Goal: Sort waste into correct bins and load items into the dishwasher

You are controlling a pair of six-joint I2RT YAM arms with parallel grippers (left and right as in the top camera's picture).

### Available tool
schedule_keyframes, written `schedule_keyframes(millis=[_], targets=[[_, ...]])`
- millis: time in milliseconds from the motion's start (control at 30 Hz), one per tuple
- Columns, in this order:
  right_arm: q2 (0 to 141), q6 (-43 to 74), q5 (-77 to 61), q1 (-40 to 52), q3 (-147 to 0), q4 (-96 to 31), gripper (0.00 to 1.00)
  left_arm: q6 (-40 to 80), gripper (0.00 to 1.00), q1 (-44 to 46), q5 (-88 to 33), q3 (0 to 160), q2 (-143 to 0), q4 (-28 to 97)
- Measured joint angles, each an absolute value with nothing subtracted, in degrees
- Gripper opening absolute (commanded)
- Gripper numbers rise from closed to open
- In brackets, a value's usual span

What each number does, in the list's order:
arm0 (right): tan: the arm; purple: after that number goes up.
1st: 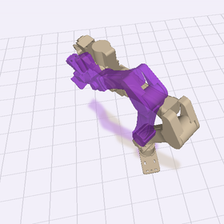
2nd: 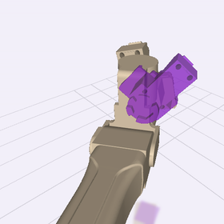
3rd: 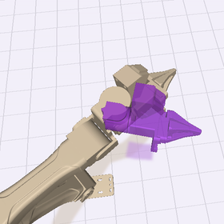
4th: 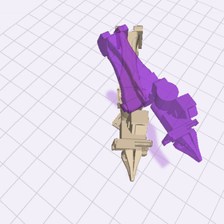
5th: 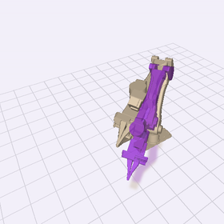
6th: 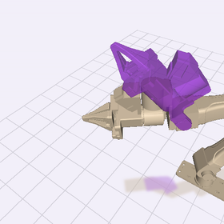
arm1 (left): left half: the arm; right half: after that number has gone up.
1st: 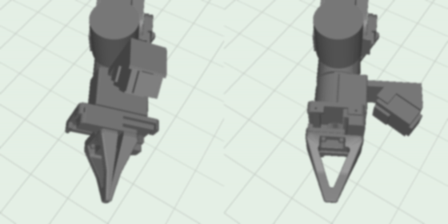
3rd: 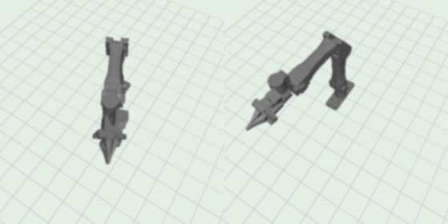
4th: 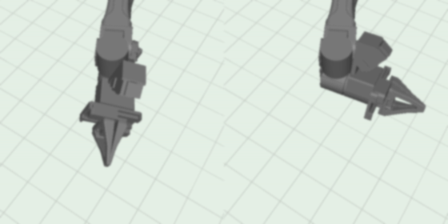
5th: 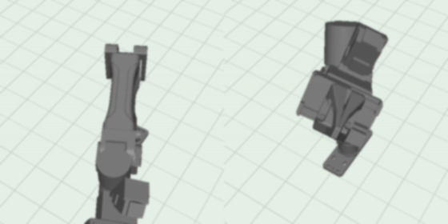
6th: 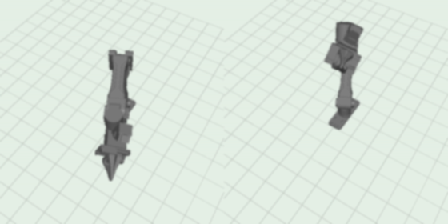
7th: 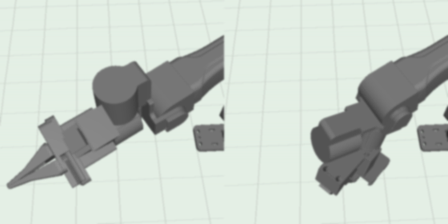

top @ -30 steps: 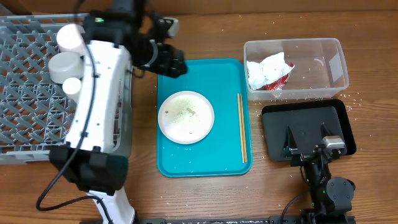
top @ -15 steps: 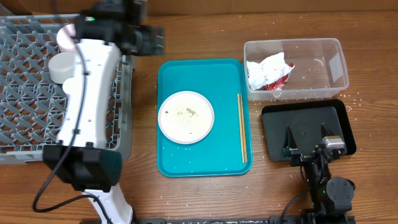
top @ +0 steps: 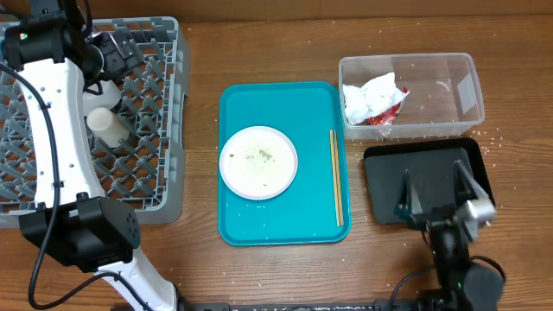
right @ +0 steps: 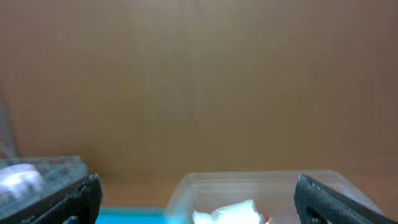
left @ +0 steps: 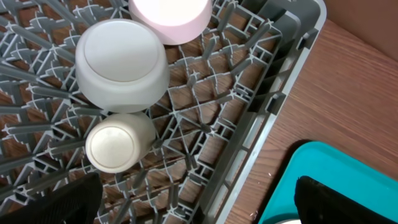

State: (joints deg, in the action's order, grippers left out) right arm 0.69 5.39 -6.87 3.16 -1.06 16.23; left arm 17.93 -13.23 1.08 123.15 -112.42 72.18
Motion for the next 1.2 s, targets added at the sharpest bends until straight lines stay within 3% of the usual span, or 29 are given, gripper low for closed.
schedule_keyframes(millis=[200,333,500,667,967,1200], targets=[[0.5,6.6,-11.1,3.2,-1.1,45.7,1.0,18.1,1.0,-13.2,1.8,123.2,-112.4,71.6],[1.6,6.8,-11.2,3.2,-3.5,47.6,1.0,19.2,1.0,-13.5,2.1,123.2,-112.4,70.6],[11.4,6.3,-16.1,3.2,-17.5,31.9,1.0,19.6,1.0,-13.6,2.4,123.2,-112.4,70.6],[30.9,3.2,-27.0,3.2,-40.1,13.7,1.0,19.6,1.0,-13.6,2.4,123.2,-112.4,70.6],[69.0,0.4,-39.9,6.6,-84.2,-35.7,1.0,19.8,1.0,-13.6,2.5,123.2,-112.5,70.6],[85.2,2.5,-54.5,10.2,-92.7,-36.8,1.0,19.8,1.0,-13.6,2.4,123.2,-112.5,70.6]])
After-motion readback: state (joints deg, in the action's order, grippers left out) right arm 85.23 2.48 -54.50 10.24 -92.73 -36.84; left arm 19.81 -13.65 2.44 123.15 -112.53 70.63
